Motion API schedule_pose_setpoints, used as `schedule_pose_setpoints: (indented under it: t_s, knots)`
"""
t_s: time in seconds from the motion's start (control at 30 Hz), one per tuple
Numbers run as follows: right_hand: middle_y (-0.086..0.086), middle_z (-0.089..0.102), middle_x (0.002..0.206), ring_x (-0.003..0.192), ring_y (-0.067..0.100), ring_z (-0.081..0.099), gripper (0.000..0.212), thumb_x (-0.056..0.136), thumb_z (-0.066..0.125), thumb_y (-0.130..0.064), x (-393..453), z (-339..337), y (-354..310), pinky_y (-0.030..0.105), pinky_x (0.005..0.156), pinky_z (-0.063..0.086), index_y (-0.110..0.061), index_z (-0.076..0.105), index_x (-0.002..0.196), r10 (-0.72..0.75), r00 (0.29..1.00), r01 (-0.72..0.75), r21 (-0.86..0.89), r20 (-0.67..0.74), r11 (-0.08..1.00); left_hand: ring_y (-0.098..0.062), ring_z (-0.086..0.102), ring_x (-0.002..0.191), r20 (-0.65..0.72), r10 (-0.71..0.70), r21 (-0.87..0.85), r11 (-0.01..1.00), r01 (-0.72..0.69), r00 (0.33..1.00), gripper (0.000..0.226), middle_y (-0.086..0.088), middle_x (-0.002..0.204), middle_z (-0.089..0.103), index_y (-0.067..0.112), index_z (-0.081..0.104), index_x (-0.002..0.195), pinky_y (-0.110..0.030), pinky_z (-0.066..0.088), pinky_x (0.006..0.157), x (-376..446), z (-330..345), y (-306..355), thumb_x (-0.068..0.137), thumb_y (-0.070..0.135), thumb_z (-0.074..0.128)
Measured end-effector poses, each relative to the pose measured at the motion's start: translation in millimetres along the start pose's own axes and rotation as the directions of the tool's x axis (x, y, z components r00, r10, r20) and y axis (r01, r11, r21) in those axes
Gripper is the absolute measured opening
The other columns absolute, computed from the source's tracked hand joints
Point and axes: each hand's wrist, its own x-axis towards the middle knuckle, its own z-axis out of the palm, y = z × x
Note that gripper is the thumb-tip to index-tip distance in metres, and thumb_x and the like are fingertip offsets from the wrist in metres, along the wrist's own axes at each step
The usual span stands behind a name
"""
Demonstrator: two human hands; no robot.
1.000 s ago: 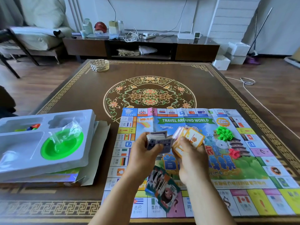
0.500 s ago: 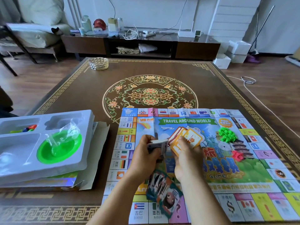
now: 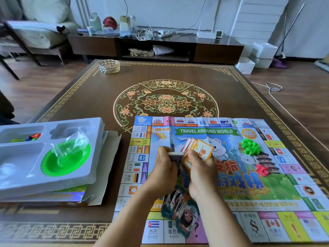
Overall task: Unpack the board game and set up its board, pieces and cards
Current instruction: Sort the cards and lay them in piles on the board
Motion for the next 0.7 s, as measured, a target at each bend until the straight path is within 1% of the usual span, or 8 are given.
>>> schedule_pose_setpoints:
  t_s: [0.03,0.17,0.3,0.4,0.47,0.57,0.63,0.7]
  knots:
    - [0.005,0.071,0.088,0.081,0.024,0.067,0.012,0.088,0.062,-0.009,1,-1,0,0.039,0.074,0.054,-0.019,0.061,0.08,0.005,1.0,-0.005,0.004,0.002,1.0,-0.023,0.048,0.083,0.008,0.007,0.031,1.0,-0.007,1.0,0.011,-0.016,0.095,0.049,0.025,0.027,0.087,-0.04,0.045,0.07,0,-1,-2,0.089,0.015,0.032]
    - [0.007,0.07,0.09,0.08,0.023,0.067,0.011,0.089,0.062,-0.009,2,-1,1,0.035,0.069,0.053,-0.017,0.061,0.083,0.052,0.998,-0.053,0.02,0.035,0.998,-0.013,0.047,0.074,0.007,0.004,0.092,0.996,-0.005,1.0,0.01,-0.006,0.088,0.048,0.012,0.029,0.096,-0.022,0.041,0.06,-1,-5,-4,0.095,0.002,0.032]
    - [0.012,0.07,0.096,0.085,0.029,0.067,0.009,0.088,0.063,-0.01,11,-3,-2,0.048,0.082,0.055,-0.018,0.062,0.083,0.089,0.996,-0.089,0.032,0.008,0.995,-0.014,0.053,0.074,-0.015,-0.075,0.043,0.996,0.075,0.997,0.007,-0.005,0.088,0.05,0.008,0.03,0.103,-0.031,0.049,0.059,5,-9,8,0.098,0.004,0.031]
    - [0.013,0.07,0.099,0.088,0.03,0.067,0.01,0.086,0.064,-0.01,22,-10,-6,0.05,0.084,0.054,-0.019,0.062,0.082,0.079,0.996,-0.078,0.012,-0.03,0.997,-0.006,0.046,0.073,-0.082,-0.19,-0.027,0.982,0.189,0.978,0.011,-0.002,0.09,0.047,0.01,0.032,0.104,-0.019,0.041,0.052,30,-13,20,0.098,0.002,0.033]
    - [0.012,0.07,0.096,0.085,0.03,0.068,0.008,0.085,0.066,-0.011,27,-15,-8,0.053,0.083,0.055,-0.018,0.062,0.083,0.081,0.996,-0.082,-0.028,-0.033,0.996,-0.009,0.045,0.072,-0.123,-0.249,-0.061,0.968,0.243,0.961,0.011,-0.002,0.09,0.047,0.01,0.036,0.102,-0.022,0.04,0.055,52,-13,25,0.096,0.001,0.036]
    - [0.008,0.069,0.088,0.074,0.023,0.066,0.01,0.086,0.065,-0.008,30,-19,-10,0.038,0.074,0.055,-0.016,0.061,0.083,0.099,0.995,-0.099,-0.062,0.004,0.993,-0.022,0.052,0.084,-0.176,-0.352,-0.107,0.935,0.337,0.919,0.013,-0.009,0.097,0.051,0.009,0.041,0.103,-0.035,0.045,0.067,86,-8,27,0.093,0.002,0.042]
    - [0.004,0.068,0.083,0.074,0.023,0.065,0.008,0.086,0.066,-0.01,30,-21,-10,0.031,0.067,0.051,-0.016,0.062,0.083,0.103,0.994,-0.101,-0.105,0.022,0.989,-0.027,0.053,0.089,-0.223,-0.394,-0.092,0.919,0.383,0.892,0.017,-0.01,0.1,0.054,0.005,0.046,0.108,-0.036,0.044,0.068,104,-2,28,0.091,0.003,0.044]
    - [0.004,0.069,0.083,0.074,0.022,0.065,0.004,0.086,0.066,-0.012,31,-23,-10,0.029,0.061,0.048,-0.015,0.064,0.086,0.106,0.993,-0.099,-0.132,0.051,0.986,-0.03,0.057,0.091,-0.253,-0.394,-0.002,0.914,0.407,0.884,0.02,-0.015,0.106,0.06,-0.001,0.051,0.108,-0.034,0.042,0.066,119,3,29,0.089,0.003,0.046]
